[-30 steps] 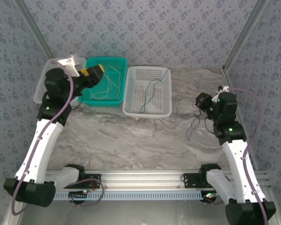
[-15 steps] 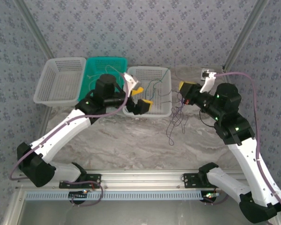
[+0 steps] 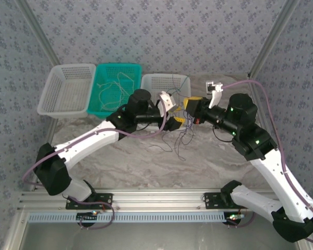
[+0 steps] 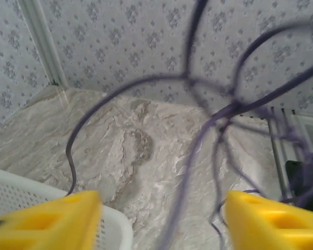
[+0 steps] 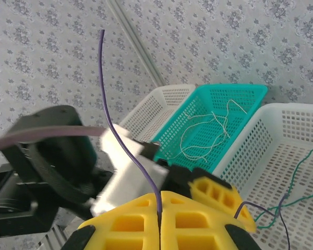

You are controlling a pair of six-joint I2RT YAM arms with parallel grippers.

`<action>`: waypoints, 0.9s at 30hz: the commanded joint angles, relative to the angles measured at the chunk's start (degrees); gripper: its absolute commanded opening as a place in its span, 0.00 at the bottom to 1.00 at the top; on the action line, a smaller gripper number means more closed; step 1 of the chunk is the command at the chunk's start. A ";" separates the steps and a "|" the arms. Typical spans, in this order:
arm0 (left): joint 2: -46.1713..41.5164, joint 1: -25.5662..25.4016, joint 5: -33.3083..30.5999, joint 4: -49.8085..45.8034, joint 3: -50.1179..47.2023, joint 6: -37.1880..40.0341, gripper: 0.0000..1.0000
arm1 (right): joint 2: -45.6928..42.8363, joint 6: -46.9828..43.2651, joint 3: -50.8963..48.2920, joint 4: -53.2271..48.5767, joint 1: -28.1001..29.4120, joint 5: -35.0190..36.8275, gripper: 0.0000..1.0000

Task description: Untangle the cables

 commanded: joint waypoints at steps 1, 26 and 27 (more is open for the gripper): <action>-1.91 -0.10 -4.33 6.46 -1.20 -1.34 0.05 | -0.28 -1.17 2.15 1.35 0.75 0.30 0.00; -32.47 10.79 -22.33 -8.85 -10.87 -15.13 0.00 | -8.73 22.24 -16.93 -20.22 -30.20 21.74 0.00; -33.10 11.46 -22.97 -9.71 -10.98 -15.69 0.00 | -8.36 23.07 -18.12 -19.81 -31.90 20.26 0.00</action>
